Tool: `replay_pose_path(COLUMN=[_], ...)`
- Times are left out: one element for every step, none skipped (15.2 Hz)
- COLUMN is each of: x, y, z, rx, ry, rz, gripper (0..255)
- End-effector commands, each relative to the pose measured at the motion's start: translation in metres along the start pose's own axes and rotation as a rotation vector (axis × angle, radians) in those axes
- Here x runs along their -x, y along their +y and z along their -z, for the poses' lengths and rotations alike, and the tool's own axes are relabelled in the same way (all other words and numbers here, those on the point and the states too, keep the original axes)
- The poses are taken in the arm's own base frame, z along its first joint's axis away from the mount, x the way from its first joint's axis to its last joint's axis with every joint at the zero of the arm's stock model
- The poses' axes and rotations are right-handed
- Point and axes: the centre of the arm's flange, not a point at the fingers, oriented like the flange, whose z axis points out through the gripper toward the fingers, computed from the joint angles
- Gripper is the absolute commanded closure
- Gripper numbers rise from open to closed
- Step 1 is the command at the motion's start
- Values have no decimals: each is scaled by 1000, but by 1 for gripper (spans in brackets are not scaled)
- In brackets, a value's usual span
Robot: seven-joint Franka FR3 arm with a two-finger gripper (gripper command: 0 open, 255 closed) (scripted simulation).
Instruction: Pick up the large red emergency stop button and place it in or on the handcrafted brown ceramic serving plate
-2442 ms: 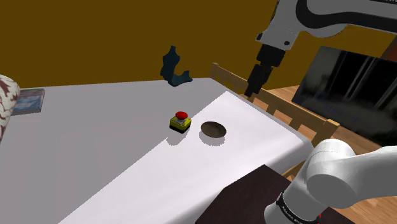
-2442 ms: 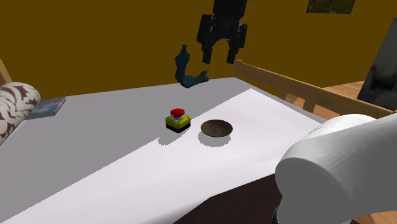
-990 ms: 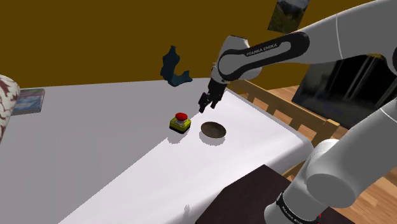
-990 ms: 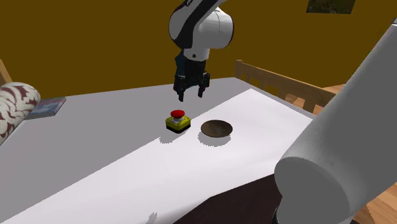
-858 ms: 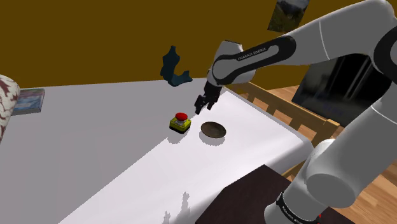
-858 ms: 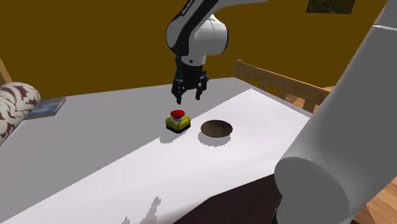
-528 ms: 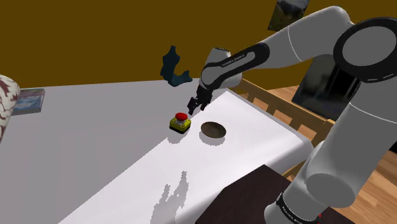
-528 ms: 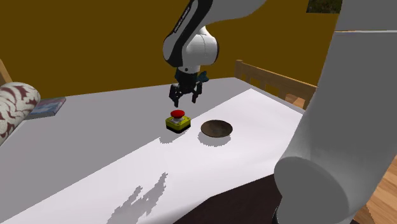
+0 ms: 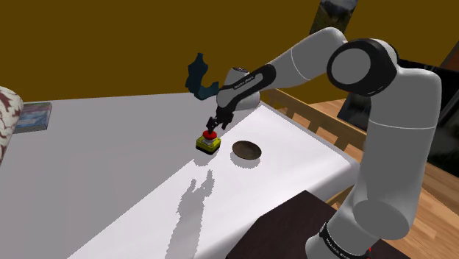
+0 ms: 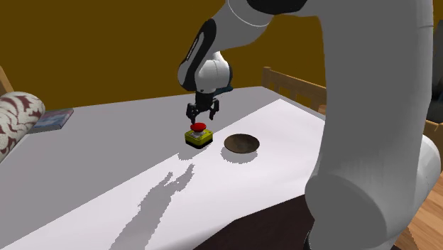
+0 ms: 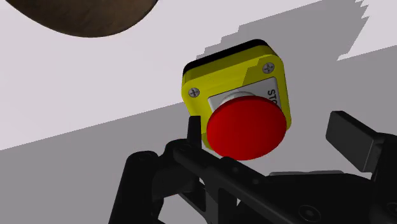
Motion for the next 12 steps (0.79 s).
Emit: replay_pose_path(x=[-8, -8, -8, -8, -8, -8, -8, -8, -8, -8, -8, -8], y=[-1, -1, -1, -1, -1, -1, -1, -1, -1, -1, -1, -1], z=[-17, -23, -28, -33, -38, -44, -49, -52, -52, -52, -52, -52], rx=[4, 4, 4, 4, 4, 4, 4, 4, 4, 4, 4, 4], ry=[5, 5, 5, 5, 5, 5, 5, 5, 5, 5, 5, 5], rz=[-3, -3, -3, -3, -3, -3, -3, -3, -3, -3, -3, -3], gripper=[0, 0, 0, 0, 0, 0, 0, 0, 0, 0, 0, 0])
